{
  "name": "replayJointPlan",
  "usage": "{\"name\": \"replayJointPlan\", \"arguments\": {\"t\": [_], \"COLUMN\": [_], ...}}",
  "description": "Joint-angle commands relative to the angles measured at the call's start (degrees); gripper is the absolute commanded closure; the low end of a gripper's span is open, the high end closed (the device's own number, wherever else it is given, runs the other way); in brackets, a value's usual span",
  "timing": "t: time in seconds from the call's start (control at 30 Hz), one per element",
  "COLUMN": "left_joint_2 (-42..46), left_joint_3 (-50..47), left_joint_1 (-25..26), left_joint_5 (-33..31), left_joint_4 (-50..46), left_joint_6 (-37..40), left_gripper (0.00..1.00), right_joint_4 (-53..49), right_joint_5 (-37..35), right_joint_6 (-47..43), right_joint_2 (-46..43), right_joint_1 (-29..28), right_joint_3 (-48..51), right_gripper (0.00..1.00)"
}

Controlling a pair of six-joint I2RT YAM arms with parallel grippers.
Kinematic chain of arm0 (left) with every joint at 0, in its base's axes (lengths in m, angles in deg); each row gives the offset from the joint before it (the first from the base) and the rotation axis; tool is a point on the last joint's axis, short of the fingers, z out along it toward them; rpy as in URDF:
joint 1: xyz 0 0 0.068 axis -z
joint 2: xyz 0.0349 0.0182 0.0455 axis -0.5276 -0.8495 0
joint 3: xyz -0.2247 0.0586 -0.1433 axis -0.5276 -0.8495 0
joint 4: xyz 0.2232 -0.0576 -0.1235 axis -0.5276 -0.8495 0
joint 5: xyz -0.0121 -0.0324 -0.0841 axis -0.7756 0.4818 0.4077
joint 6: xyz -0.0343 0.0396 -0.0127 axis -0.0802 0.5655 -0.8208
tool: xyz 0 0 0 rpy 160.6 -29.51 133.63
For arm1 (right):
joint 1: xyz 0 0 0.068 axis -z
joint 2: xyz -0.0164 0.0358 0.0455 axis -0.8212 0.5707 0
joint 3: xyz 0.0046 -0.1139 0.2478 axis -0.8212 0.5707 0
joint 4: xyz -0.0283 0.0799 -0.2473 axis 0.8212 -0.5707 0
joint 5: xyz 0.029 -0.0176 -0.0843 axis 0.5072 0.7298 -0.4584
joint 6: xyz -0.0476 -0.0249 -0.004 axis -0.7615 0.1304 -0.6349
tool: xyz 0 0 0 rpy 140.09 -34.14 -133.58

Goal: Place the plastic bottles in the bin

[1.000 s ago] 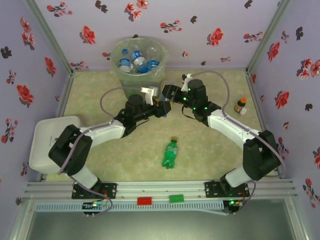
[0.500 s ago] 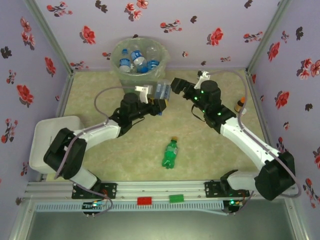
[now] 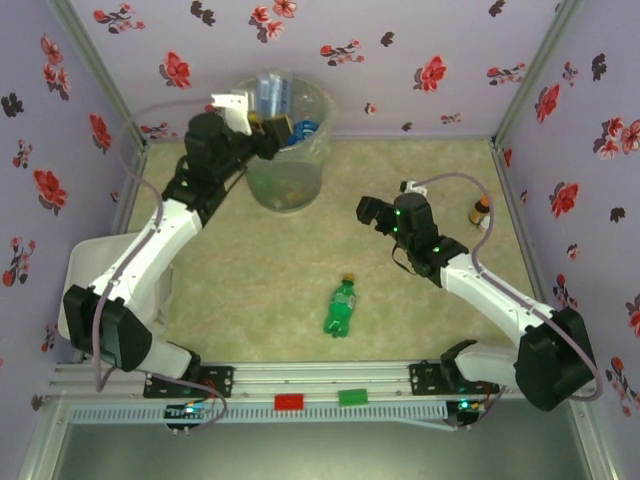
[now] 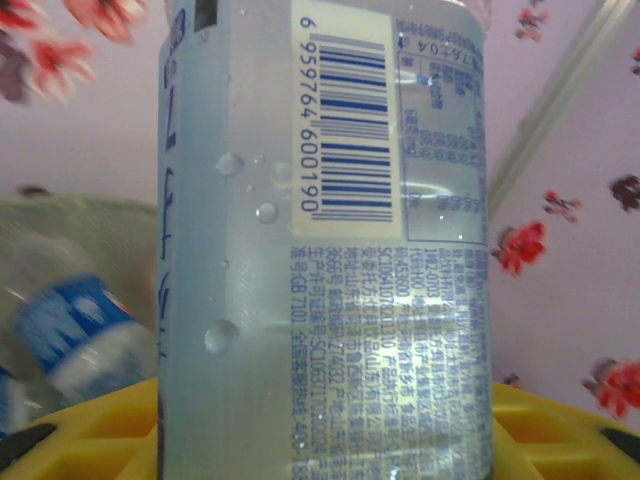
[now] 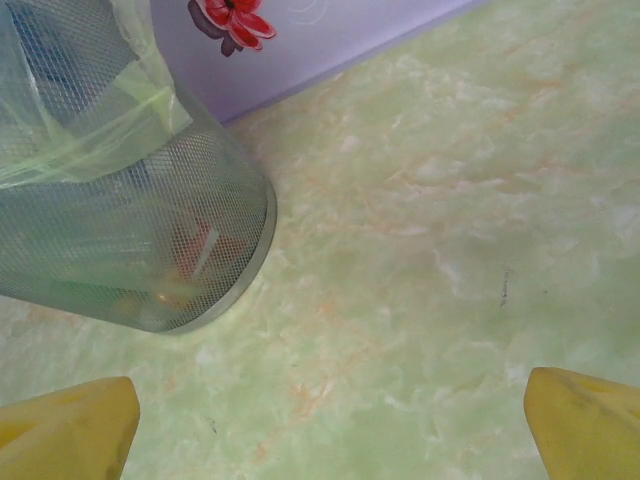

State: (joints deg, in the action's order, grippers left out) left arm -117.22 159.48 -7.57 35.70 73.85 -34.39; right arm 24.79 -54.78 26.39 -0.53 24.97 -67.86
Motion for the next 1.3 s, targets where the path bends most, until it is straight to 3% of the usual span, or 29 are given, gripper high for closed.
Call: {"name": "replayJointPlan", "arguments": {"t": [0.0,0.27,0.47,0.6,0.67,0.8,0.87,1.0,1.13,1.27], "left_joint_2": [-4.7,-17.0,-23.9,-25.6,-26.0,-25.0,-23.1,-15.8,-4.5,6.7], "left_joint_3": [8.2,27.0,35.4,36.5,36.8,36.8,35.7,28.0,12.6,-3.6], "left_joint_1": [-3.1,-7.0,-7.4,-7.4,-7.4,-7.4,-7.3,-7.4,-7.3,-7.3], "left_joint_5": [-2.8,-5.4,-6.9,-7.3,-7.3,-7.4,-7.6,-8.7,-9.2,-11.1], "left_joint_4": [-12.3,-31.5,-39.4,-39.6,-39.5,-39.1,-38.0,-31.2,-17.3,-4.1], "left_joint_6": [4.0,7.4,8.4,8.4,8.3,7.6,7.2,6.5,5.0,2.2], "left_gripper": [0.54,0.52,0.52,0.49,0.4,0.09,0.0,0.0,0.0,0.0], "right_joint_4": [0.2,-1.1,-2.1,-2.6,-2.9,-3.5,-4.0,-5.2,-8.4,-14.9], "right_joint_5": [-1.9,-3.4,-3.6,-3.8,-4.0,-3.5,-2.5,1.0,1.6,-3.4], "right_joint_6": [-0.2,-1.9,-2.3,-2.6,-2.7,-2.7,-2.4,-1.4,1.6,3.5], "right_joint_2": [-0.8,-1.5,-1.6,-2.0,-2.3,-2.4,-2.3,-1.4,-0.2,0.3], "right_joint_1": [0.4,0.4,0.4,0.4,0.4,0.4,0.3,0.3,-1.6,-6.8], "right_joint_3": [0.0,0.0,0.1,-0.1,-0.2,-0.3,-0.3,-0.2,0.2,-0.5], "right_gripper": [0.0,0.0,0.0,0.0,0.0,0.0,0.0,0.0,0.0,0.0]}}
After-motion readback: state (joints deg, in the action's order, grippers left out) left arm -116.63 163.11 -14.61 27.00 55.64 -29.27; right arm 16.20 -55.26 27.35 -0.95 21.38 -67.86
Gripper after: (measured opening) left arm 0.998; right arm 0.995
